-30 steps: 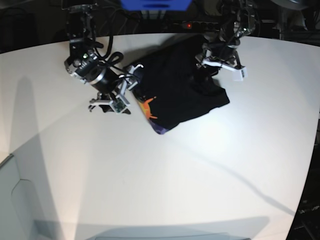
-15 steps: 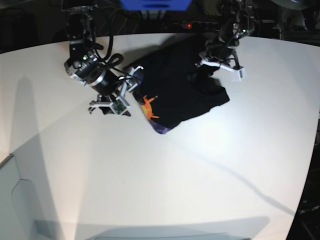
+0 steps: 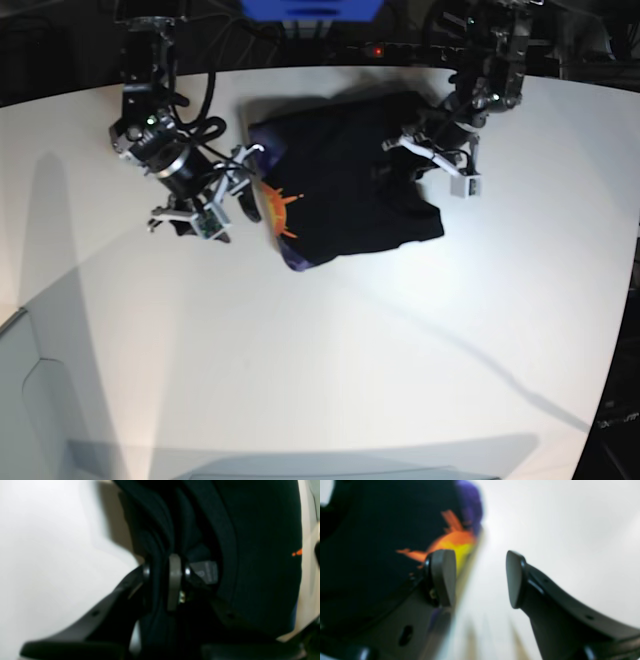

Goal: Fold the T-shirt properly
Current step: 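Push the folded bundle into a neat square with the left gripper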

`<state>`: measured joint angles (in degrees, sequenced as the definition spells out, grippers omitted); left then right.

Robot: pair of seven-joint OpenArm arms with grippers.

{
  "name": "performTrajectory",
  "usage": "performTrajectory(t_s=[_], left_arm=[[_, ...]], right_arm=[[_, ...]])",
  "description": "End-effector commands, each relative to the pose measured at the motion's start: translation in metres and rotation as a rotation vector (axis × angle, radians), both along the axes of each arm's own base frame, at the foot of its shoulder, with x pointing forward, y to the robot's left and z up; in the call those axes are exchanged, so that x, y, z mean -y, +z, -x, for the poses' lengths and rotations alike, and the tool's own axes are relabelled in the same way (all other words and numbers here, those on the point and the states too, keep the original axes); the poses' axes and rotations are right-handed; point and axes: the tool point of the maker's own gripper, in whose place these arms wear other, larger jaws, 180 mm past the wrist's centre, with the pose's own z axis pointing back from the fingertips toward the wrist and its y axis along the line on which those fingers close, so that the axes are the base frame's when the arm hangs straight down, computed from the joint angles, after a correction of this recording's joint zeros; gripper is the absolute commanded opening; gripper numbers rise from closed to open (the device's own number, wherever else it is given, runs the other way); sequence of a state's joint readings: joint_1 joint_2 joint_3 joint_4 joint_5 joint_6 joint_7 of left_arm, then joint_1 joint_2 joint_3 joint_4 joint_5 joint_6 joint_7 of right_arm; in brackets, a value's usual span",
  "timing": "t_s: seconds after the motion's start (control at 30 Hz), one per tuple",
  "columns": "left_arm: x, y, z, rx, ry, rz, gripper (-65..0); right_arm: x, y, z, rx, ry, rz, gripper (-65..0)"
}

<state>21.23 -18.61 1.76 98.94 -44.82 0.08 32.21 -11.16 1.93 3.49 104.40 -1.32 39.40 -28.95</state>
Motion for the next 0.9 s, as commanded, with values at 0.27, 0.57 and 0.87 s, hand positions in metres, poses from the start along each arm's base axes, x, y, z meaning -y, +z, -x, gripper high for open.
performTrajectory(t_s=[0.27, 0.57, 0.87], left_arm=[[0.034, 0.016, -0.065, 0.115, -0.252, -0.093, -65.0], [0.087, 0.01, -0.122, 0.147, -0.497, -0.236, -65.0], [0.183, 0.004, -0.118, 0.271, -1.031, -0.433, -65.0]], right_arm=[[0.067, 0.02, -0.016, 0.075, -0.179, 0.015, -32.4], [0.139, 0.02, -0.004, 0.072, -0.42, 0.027, -32.4], [0.178, 0.016, 0.015, 0.058, -0.553, 0.041, -32.6]])
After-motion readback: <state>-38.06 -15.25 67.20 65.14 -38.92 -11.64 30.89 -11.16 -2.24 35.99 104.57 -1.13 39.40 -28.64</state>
